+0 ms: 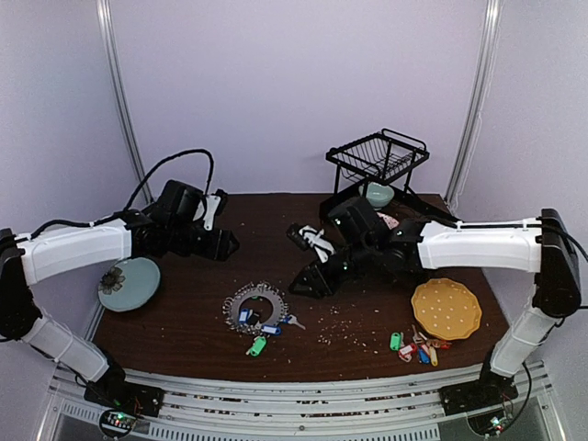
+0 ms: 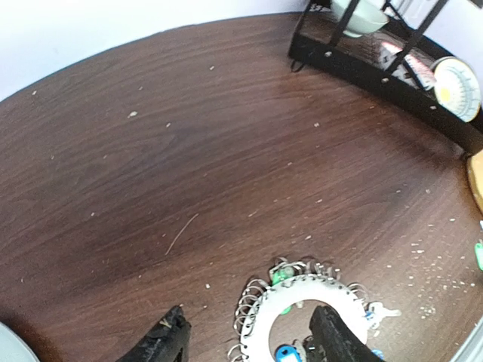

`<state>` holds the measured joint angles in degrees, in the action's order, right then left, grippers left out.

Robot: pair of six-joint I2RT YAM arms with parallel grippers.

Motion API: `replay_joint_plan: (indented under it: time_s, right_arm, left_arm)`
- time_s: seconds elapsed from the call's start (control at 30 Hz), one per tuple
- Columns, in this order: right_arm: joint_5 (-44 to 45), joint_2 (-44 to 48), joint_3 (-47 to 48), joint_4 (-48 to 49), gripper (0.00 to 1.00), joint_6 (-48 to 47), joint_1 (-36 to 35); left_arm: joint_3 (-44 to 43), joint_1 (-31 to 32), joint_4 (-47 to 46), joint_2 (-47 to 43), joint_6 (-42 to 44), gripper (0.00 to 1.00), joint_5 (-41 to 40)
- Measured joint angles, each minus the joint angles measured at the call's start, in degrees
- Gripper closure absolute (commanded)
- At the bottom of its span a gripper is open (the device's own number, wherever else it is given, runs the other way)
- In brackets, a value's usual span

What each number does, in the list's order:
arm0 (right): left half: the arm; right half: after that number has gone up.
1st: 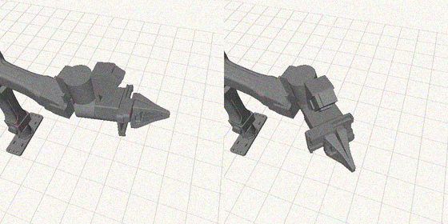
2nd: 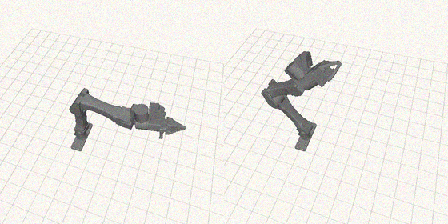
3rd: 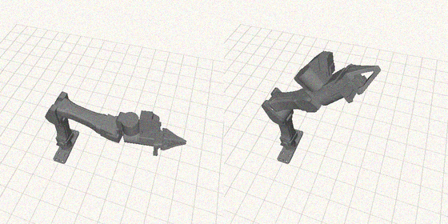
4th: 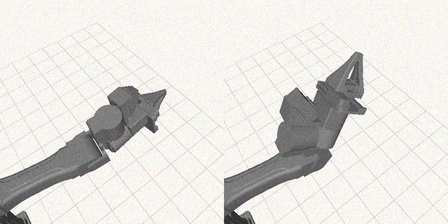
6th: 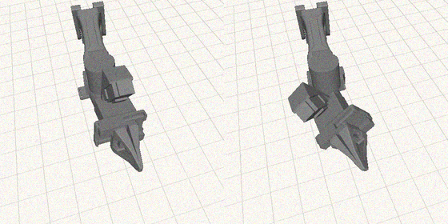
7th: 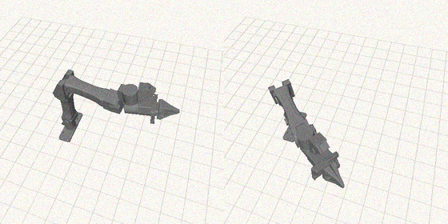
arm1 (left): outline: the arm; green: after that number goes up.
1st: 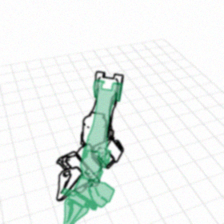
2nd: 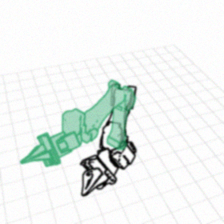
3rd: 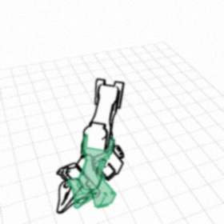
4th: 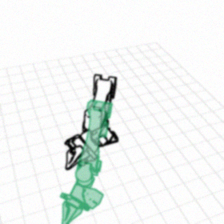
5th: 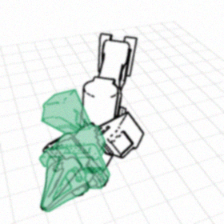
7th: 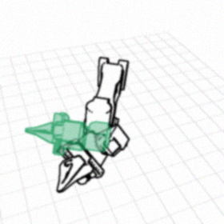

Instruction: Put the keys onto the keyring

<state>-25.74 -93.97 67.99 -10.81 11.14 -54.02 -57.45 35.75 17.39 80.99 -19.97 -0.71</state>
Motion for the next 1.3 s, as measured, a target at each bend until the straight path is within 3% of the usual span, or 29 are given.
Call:
replay_joint_plan:
  time_s: [0.1, 0.3, 0.43, 0.57, 0.77, 0.93, 1.3]
  right_arm:
    - [2.6, -5.7, 4.3, 0.3, 0.66, -0.7, 3.8]
    - [2.6, -18.7, 10.4, 0.2, 0.62, -5.7, 4.8]
    - [1.6, -19.2, 8.2, -0.3, 0.61, -15.1, 3.5]
    - [0.8, -19.2, 6.6, -0.3, 0.74, -28.9, 3.1]
    - [0.8, -23.3, 8.7, -1.3, 0.81, -42.9, 3.3]
    - [-0.1, -25.1, 9.4, -0.7, 0.91, -49.0, 3.4]
    - [0.0, -25.1, 8.7, 1.1, 0.86, -53.1, 2.7]
  left_arm:
    - [-2.0, 0.0, 2.0, -0.3, 1.4, 0.4, 1.7]
    - [-5.0, 0.0, 4.4, 3.0, 5.0, 0.39, 3.5]
    - [-5.8, 0.0, 4.6, 4.8, 7.5, 0.39, 3.6]
    - [-5.9, 0.0, 4.5, 5.4, 9.9, 0.38, 3.3]
    - [-5.9, -0.3, 3.2, 5.6, 12.6, 0.38, 2.4]
    - [-5.8, -2.1, 2.1, 5.6, 13.3, 0.38, 2.5]
    - [-5.6, -3.2, 1.9, 5.6, 13.4, 0.38, 2.5]
